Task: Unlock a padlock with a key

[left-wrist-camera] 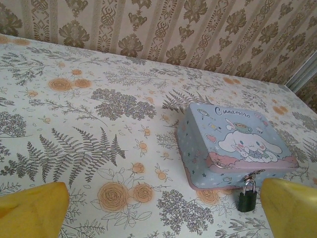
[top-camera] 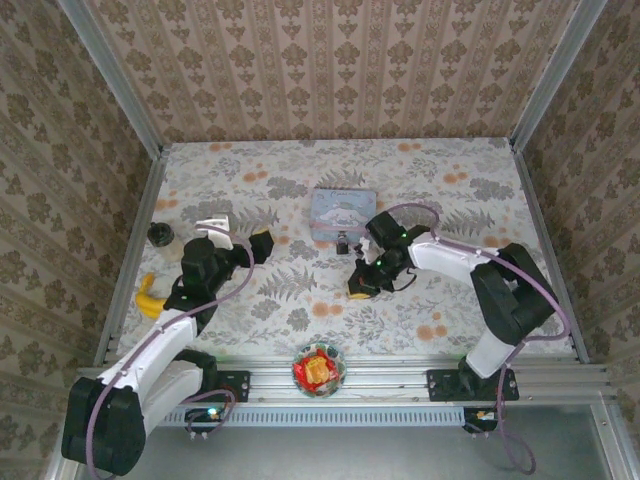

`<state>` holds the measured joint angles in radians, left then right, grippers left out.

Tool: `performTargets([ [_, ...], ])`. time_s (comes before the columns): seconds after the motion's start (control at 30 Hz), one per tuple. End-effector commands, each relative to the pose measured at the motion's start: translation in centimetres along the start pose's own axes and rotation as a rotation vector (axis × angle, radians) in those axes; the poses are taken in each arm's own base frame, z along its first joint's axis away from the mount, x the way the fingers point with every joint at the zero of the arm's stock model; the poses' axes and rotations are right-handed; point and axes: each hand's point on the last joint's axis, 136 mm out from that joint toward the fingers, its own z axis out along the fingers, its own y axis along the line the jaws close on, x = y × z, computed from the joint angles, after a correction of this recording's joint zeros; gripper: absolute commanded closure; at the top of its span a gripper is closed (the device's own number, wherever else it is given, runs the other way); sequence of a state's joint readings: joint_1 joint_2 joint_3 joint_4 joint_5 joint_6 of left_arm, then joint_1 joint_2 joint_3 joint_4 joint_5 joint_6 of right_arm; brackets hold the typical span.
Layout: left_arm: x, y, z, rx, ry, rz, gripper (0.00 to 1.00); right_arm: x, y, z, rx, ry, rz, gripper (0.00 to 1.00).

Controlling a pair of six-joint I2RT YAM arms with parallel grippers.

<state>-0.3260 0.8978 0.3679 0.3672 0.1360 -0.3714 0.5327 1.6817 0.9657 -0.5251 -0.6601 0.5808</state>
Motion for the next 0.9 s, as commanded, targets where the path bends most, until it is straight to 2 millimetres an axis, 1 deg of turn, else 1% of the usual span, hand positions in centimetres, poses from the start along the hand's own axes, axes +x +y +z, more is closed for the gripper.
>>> performTargets([
  [0.0, -1.8, -0.5, 0.0, 0.009, -0.04, -0.006, 0.0, 0.1, -2.6, 1.0, 0.084, 0.039, 0.06, 1.0],
  [0.1, -1.8, -0.5, -0.1, 0.007, -0.036, -0.004, 0.0, -0.4, -4.2, 1.6, 0.111, 0.04, 0.095, 0.99],
  [0.13, -1.8, -0.5, -0.1, 0.005, -0.035, -0.002, 0.0, -0.6, -4.9, 1.6, 0.122, 0.036, 0.111, 0.98],
  [0.2, -1.7, -0.4, -0.2, -0.001, -0.03, 0.0, 0.0, -1.1, -5.5, 1.4, 0.128, 0.022, 0.134, 0.95],
  [0.27, -1.7, -0.4, -0.2, -0.005, -0.03, 0.001, 0.0, -1.6, -5.9, 1.0, 0.137, 0.001, 0.148, 0.88],
  [0.33, -1.6, -0.3, -0.3, -0.009, -0.027, 0.0, 0.0, -2.0, -6.3, 0.1, 0.163, -0.027, 0.155, 0.78],
  [0.43, -1.4, -0.2, -0.4, -0.014, -0.026, 0.0, 0.0, -2.6, -6.2, -1.6, 0.213, -0.074, 0.132, 0.68],
  [0.47, -1.4, -0.1, -0.4, -0.016, -0.024, 0.001, 0.0, -2.7, -6.0, -2.2, 0.222, -0.09, 0.122, 0.66],
  [0.53, -1.3, 0.0, -0.4, -0.021, -0.022, 0.003, 0.0, -2.8, -5.5, -3.4, 0.243, -0.123, 0.105, 0.66],
  [0.63, -1.3, 0.1, -0.5, -0.026, -0.023, 0.004, 0.0, -2.7, -5.3, -4.9, 0.301, -0.174, 0.08, 0.69],
  [0.73, -1.3, 0.2, -0.5, -0.032, -0.026, 0.005, 0.0, -2.1, -5.4, -6.2, 0.432, -0.213, 0.025, 0.68],
  [0.87, -1.3, 0.4, -0.4, -0.039, -0.026, 0.009, 0.0, -1.3, -5.5, -7.7, 0.678, -0.25, -0.078, 0.65],
])
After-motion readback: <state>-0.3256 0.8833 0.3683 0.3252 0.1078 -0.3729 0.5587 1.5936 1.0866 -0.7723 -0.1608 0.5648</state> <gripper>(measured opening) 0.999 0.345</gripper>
